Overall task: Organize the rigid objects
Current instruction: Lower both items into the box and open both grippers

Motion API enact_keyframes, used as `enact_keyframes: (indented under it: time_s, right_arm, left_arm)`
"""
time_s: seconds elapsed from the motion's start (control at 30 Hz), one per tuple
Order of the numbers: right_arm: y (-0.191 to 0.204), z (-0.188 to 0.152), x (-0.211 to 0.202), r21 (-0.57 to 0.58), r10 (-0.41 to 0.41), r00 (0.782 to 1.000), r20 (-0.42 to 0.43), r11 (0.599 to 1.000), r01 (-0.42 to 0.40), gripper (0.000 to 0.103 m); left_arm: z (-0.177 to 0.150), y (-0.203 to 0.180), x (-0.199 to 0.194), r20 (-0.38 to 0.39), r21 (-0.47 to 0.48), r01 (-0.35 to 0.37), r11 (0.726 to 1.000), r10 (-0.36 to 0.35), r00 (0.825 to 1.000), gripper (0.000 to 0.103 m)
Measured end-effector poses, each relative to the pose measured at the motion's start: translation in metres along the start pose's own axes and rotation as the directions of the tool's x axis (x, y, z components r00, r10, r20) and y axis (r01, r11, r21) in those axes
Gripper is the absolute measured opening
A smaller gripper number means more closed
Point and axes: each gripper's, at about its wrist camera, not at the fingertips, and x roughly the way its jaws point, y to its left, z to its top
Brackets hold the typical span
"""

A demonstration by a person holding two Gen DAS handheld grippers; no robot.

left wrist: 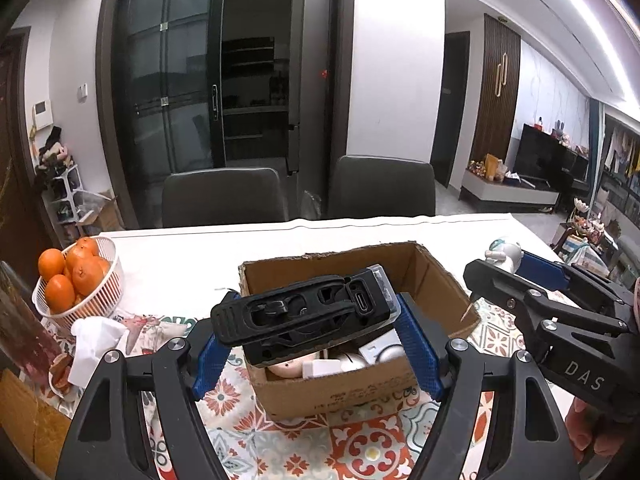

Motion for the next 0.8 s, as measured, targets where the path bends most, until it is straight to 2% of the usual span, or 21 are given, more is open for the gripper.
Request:
enact_keyframes:
  time_s: [0.37,0.8]
  right_arm:
    - [-0.008,0.012,0.041,0.009,0.012,0.997,-0.082,1.0,-0.011,0.054]
    - [-0.024,0.005,0.09,0.012,-0.03,0.972,-0.233,0.999,0.034,0.054]
  left_arm:
    - [0.011,0.005,0.041,-0.114,0.056,-0.017,0.998,0.023,0.993,0.076]
    - [0.006,0.007,0.087,-0.254,0.057,-0.007,0.998,0.021,0.967,0.076]
